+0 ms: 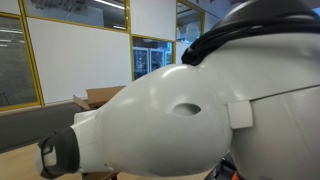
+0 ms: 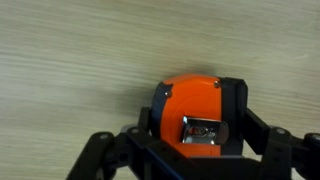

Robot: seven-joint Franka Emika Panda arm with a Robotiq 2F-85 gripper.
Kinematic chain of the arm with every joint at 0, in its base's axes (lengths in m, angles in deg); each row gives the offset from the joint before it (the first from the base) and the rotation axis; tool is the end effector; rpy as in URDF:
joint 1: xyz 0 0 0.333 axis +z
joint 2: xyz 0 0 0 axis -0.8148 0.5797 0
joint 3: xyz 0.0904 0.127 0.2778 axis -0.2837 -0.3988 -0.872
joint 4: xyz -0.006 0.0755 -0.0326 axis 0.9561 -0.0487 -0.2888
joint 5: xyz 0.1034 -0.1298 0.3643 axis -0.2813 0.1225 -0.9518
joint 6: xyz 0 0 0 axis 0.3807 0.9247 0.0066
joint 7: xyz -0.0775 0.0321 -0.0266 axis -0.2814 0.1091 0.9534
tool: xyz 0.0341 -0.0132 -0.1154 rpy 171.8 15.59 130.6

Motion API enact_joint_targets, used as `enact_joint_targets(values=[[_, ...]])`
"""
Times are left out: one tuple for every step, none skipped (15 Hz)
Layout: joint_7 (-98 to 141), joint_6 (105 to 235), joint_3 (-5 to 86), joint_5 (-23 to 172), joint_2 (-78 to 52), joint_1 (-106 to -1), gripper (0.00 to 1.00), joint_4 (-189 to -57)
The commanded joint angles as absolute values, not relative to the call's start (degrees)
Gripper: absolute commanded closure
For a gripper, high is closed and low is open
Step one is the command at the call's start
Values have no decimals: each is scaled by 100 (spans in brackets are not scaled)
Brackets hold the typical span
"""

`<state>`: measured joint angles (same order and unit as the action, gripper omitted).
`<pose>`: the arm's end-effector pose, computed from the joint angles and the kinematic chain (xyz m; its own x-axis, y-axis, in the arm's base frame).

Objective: Put the rope, the measuring tape at the right, the turnip plushie and the measuring tape in the box respectively

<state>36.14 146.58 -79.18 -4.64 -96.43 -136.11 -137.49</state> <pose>0.4497 0.4078 0.1210 0.9748 0.1799 -0.1321 0.1711 -0.9824 -0.0754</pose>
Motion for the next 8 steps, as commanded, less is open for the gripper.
enact_joint_targets(values=[[3583, 14657, -7355, -361, -9631, -13475, 38, -13863], [3576, 14671, -7214, -299, -9613, -13441, 38, -13903], [3595, 14673, -7030, -222, -9545, -13363, 38, -14000], [3621, 14679, -6869, -159, -9509, -13322, 38, -14063], [3632, 14696, -6718, -98, -9496, -13304, 38, -14096], [3655, 14695, -6534, -22, -9439, -13243, 38, -14178], [3671, 14704, -6358, 71, -9385, -13167, 38, -14254], [3686, 14730, -6171, 170, -9348, -13061, 38, -14347]])
